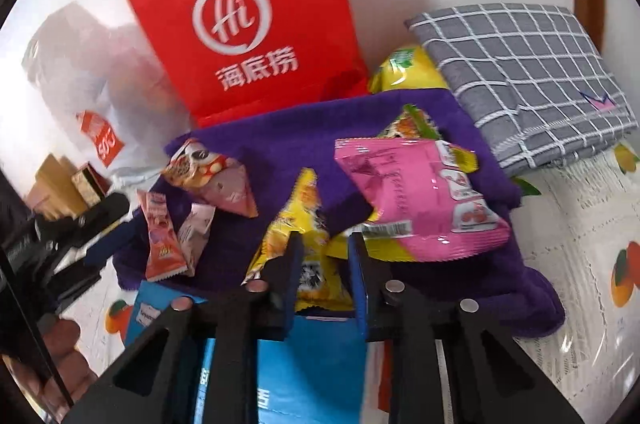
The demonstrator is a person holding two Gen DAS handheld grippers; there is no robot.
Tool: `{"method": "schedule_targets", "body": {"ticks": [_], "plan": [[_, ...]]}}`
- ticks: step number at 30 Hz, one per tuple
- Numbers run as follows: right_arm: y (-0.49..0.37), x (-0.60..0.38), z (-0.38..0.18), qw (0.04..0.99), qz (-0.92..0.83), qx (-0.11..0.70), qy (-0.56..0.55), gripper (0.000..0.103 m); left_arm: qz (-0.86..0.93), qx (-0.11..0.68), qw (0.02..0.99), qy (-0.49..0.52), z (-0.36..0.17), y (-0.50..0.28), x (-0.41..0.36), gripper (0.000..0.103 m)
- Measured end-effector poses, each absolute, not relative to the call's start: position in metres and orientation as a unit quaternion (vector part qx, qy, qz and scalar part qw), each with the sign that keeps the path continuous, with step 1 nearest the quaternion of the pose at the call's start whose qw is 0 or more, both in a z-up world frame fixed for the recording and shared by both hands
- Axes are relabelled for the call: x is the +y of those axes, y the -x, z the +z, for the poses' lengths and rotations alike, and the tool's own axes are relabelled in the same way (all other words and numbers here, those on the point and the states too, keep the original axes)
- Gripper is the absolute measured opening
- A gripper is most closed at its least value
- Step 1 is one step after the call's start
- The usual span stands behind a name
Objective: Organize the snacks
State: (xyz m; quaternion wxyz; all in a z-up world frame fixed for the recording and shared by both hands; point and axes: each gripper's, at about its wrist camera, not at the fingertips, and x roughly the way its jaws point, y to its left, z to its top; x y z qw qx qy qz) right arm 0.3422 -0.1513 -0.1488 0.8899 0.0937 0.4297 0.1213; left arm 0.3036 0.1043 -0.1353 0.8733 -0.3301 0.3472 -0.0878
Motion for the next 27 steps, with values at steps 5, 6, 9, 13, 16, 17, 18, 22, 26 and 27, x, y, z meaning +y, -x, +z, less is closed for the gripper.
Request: {"method": "schedule_targets", "body": {"ticks": [5,6,9,13,16,17,18,22,26,27], "plan": [[-0.339,-0.159,-0.144,0.892,0.128,0.419,-0.11,0.024,-0.09,0.35,0.874,0.324,-0.134,-0.3,0.105,0.051],[-0.338,-0.157,-0.143,0.892,0.133,0.418,-0.109,0.024,-0.091,0.355,0.873,0.324,-0.135,-0.301,0.105,0.051],[-0.334,-0.152,-0.138,0.896,0.143,0.409,-0.098,0.032,-0.093,0.363,0.869,0.323,-0.136,-0.302,0.105,0.051],[-0.327,-0.152,-0.128,0.905,0.148,0.387,-0.093,0.04,-0.096,0.368,0.867,0.321,-0.138,-0.301,0.104,0.053],[-0.323,-0.156,-0.119,0.909,0.15,0.375,-0.1,0.044,-0.101,0.368,0.869,0.314,-0.135,-0.3,0.101,0.055],[-0.321,-0.158,-0.117,0.909,0.152,0.374,-0.104,0.044,-0.104,0.367,0.869,0.313,-0.134,-0.299,0.101,0.057],[-0.319,-0.158,-0.114,0.908,0.157,0.374,-0.107,0.044,-0.109,0.366,0.869,0.315,-0.133,-0.299,0.1,0.059],[-0.299,-0.162,-0.103,0.907,0.156,0.378,-0.101,0.044,-0.117,0.363,0.871,0.309,-0.129,-0.296,0.098,0.061],[-0.261,-0.164,-0.099,0.902,0.16,0.39,-0.091,0.05,-0.128,0.357,0.87,0.314,-0.124,-0.294,0.097,0.062],[-0.252,-0.164,-0.1,0.902,0.158,0.391,-0.087,0.051,-0.128,0.355,0.872,0.313,-0.122,-0.292,0.097,0.063]]}}
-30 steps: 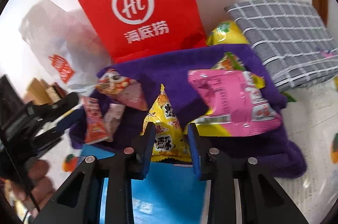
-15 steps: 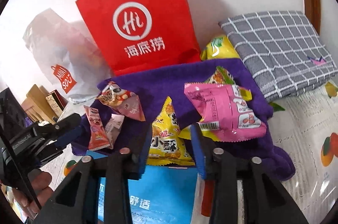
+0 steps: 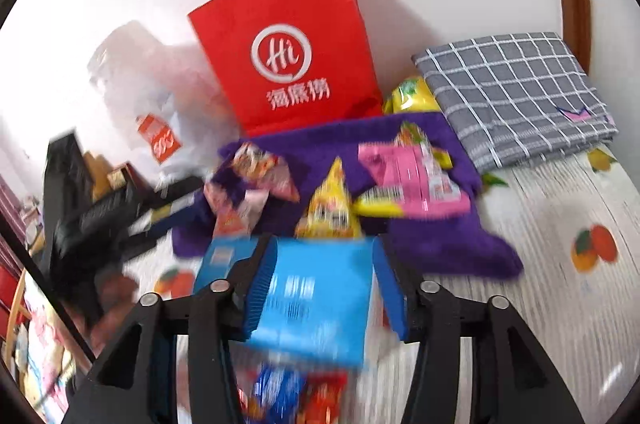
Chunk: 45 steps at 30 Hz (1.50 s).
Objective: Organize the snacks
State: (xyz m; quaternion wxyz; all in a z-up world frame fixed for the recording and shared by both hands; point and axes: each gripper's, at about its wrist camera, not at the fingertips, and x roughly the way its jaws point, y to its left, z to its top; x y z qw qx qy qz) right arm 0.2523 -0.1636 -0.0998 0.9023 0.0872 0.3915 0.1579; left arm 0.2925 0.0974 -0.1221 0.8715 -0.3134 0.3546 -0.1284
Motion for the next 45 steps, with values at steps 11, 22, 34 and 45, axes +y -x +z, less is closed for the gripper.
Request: {"method": "schedule_targets", "body": {"ticks": [11,22,34,45], "plan": [[-0.19,-0.129,-0.149,0.874,0.156,0.459,-0.031,0.058,-0.118,0.34,0.879,0.313,-0.117,-0.289,0.106,0.065],[-0.182,-0.093,-0.165,0.884,0.118,0.444,0.09,0.039,-0.118,0.33,0.882,0.317,-0.113,-0.286,0.109,0.065],[-0.151,-0.133,-0.132,0.9,0.133,0.413,0.033,0.022,-0.126,0.331,0.888,0.292,-0.108,-0.283,0.1,0.065],[-0.132,-0.181,-0.156,0.876,0.13,0.463,-0.03,0.022,-0.149,0.325,0.899,0.253,-0.1,-0.274,0.084,0.066]]}}
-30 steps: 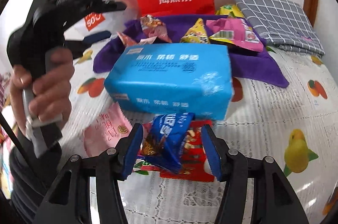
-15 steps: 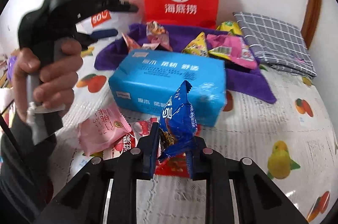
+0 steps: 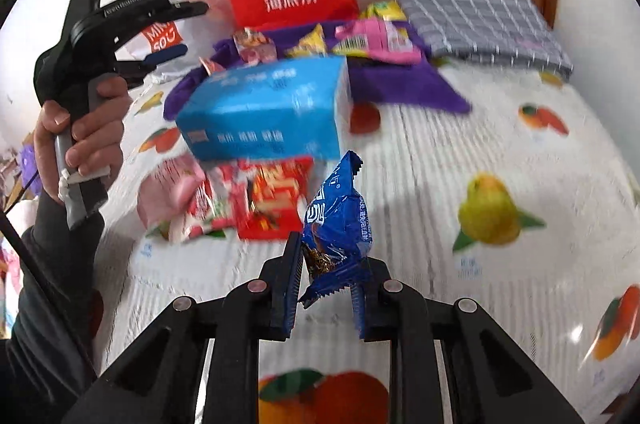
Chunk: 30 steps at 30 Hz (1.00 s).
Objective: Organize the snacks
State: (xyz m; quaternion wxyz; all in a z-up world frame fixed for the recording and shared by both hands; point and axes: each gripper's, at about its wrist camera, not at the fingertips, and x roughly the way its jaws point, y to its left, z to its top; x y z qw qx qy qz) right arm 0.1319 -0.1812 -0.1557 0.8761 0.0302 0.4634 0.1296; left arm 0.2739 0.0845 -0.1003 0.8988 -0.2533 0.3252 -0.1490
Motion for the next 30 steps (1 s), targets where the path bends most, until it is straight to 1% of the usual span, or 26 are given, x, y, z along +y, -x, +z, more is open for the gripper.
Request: {"method": "schedule_targets", "body": {"ticks": [3,4,5,6,7,8,13,16,20,24,30], "plan": [[-0.128,-0.186,-0.163,0.871,0.127,0.474,-0.021,0.023,-0.154,0.328,0.9,0.244,-0.1,-0.27,0.081,0.066],[-0.128,-0.187,-0.164,0.871,0.123,0.475,-0.017,0.024,-0.155,0.328,0.9,0.242,-0.1,-0.269,0.08,0.066],[-0.127,-0.188,-0.165,0.871,0.117,0.476,-0.009,0.031,-0.156,0.326,0.901,0.239,-0.1,-0.267,0.08,0.066],[-0.125,-0.189,-0.166,0.872,0.114,0.477,-0.002,0.035,-0.157,0.325,0.902,0.238,-0.099,-0.265,0.08,0.066],[-0.124,-0.19,-0.166,0.873,0.109,0.475,0.006,0.044,-0.159,0.324,0.902,0.238,-0.099,-0.264,0.08,0.066],[-0.122,-0.191,-0.165,0.875,0.103,0.472,0.016,0.049,-0.162,0.323,0.901,0.24,-0.099,-0.263,0.08,0.066],[-0.112,-0.198,-0.161,0.886,0.079,0.453,0.056,0.061,-0.161,0.326,0.899,0.244,-0.101,-0.262,0.081,0.066],[-0.114,-0.204,-0.159,0.891,0.075,0.444,0.05,0.072,-0.164,0.325,0.898,0.245,-0.1,-0.262,0.081,0.066],[-0.12,-0.207,-0.162,0.89,0.042,0.443,0.095,0.072,-0.165,0.322,0.9,0.243,-0.099,-0.261,0.081,0.066],[-0.125,-0.217,-0.161,0.892,0.029,0.438,0.112,0.072,-0.174,0.328,0.897,0.239,-0.096,-0.259,0.08,0.066],[-0.147,-0.228,-0.161,0.897,0.066,0.432,0.069,0.074,-0.189,0.322,0.905,0.206,-0.09,-0.241,0.073,0.066]]}}
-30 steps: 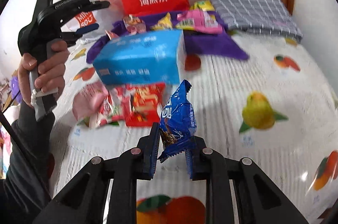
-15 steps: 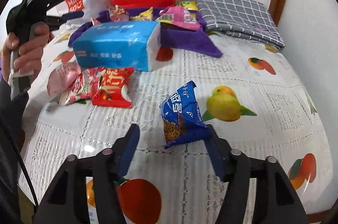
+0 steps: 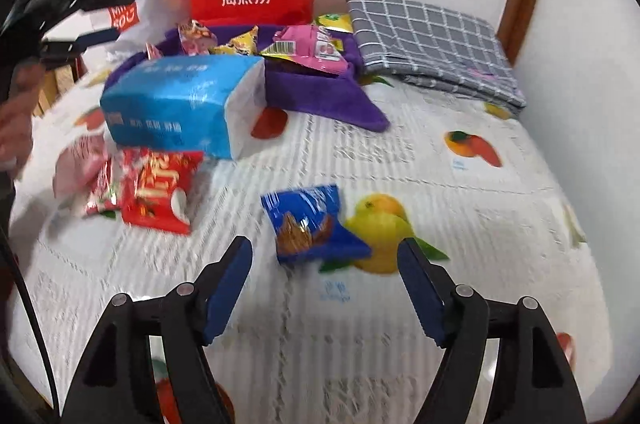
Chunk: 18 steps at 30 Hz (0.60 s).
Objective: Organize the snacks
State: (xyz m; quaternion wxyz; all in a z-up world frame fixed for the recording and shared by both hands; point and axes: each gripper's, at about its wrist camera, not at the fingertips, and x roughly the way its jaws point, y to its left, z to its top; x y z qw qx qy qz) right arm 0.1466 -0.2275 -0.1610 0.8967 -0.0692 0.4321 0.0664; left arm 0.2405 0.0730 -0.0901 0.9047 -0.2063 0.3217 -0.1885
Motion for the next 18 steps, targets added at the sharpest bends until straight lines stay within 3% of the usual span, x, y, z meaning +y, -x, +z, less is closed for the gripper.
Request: {"method": "schedule_targets", "body": {"ticks": [6,9,10,18], "plan": [[-0.174,-0.224,-0.177,0.887,0.087,0.452,0.041,0.074,-0.197,0.339,0.902,0.182,-0.099,-0.228,0.067,0.066],[-0.178,-0.225,-0.181,0.885,0.088,0.456,0.032,0.056,-0.2,0.347,0.899,0.177,-0.102,-0.222,0.067,0.066],[-0.179,-0.226,-0.18,0.886,0.087,0.455,0.028,0.055,-0.204,0.348,0.897,0.178,-0.103,-0.22,0.067,0.066],[-0.18,-0.23,-0.183,0.885,0.09,0.456,0.019,0.054,-0.244,0.38,0.88,0.149,-0.116,-0.187,0.06,0.066]]}}
